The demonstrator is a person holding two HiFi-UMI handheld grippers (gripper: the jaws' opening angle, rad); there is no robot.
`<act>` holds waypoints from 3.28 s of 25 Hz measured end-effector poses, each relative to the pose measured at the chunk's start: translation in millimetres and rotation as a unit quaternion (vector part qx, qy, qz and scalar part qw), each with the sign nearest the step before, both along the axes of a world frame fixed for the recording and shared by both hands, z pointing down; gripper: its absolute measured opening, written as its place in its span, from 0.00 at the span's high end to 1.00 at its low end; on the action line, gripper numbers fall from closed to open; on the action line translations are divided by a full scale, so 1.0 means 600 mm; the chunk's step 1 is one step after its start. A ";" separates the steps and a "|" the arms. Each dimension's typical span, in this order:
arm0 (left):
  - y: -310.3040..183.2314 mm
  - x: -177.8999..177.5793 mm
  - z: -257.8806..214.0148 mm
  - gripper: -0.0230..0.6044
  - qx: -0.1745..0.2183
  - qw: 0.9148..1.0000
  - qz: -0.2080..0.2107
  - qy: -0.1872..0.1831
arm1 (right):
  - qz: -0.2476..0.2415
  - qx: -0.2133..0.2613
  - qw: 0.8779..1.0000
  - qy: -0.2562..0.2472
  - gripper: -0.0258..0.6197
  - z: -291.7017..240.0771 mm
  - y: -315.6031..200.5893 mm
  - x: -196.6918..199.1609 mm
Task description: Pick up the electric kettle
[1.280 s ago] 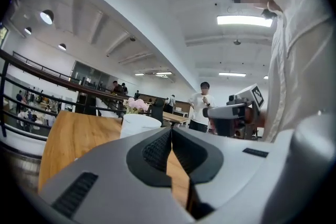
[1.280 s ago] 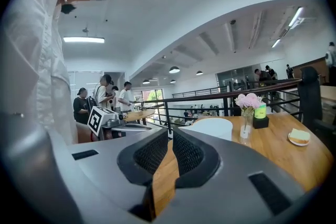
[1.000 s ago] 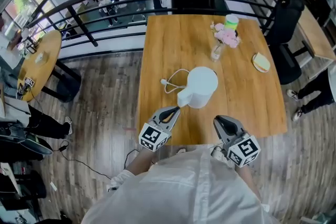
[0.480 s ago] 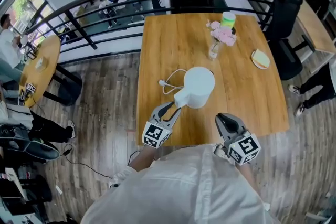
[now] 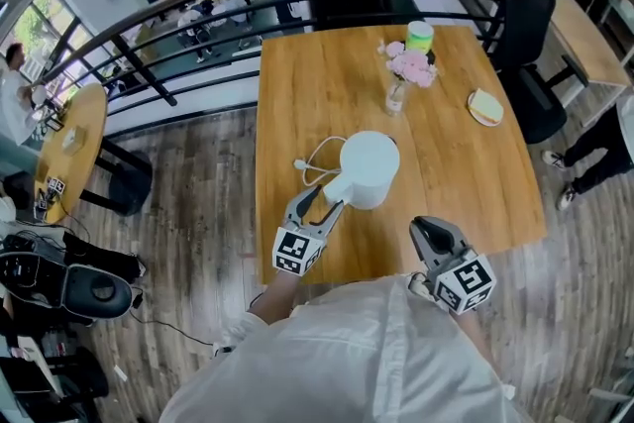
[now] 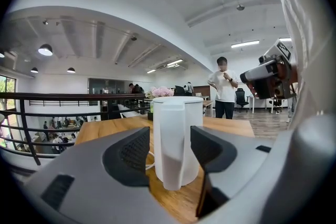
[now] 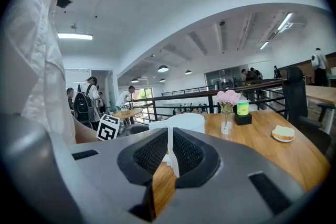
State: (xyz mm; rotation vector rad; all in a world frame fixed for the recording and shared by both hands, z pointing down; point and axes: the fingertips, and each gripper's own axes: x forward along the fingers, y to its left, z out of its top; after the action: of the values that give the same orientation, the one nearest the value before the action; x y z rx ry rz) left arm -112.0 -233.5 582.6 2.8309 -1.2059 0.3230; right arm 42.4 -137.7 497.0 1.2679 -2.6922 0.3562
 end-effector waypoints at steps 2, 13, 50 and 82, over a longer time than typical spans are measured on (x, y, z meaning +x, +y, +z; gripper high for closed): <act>-0.007 0.004 0.005 0.60 -0.001 1.000 0.001 -0.001 | 0.006 -0.002 1.000 0.001 0.93 0.002 0.003 0.008; -0.026 0.026 0.021 0.60 0.007 1.000 0.012 -0.022 | 0.019 -0.020 1.000 0.004 0.93 0.012 0.003 0.037; -0.019 0.045 0.018 0.75 -0.046 0.996 0.066 -0.036 | -0.211 -0.020 0.971 0.110 0.07 0.181 -0.172 -0.027; -0.027 0.049 0.014 0.76 -0.052 0.998 0.035 -0.024 | -0.332 0.027 0.939 0.083 0.07 0.250 -0.245 -0.112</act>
State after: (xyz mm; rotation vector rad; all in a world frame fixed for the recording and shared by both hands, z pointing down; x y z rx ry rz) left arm -82.6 -249.5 591.2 2.7954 -1.0672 0.4453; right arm -24.8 -284.6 647.2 0.3135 -2.7811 0.0794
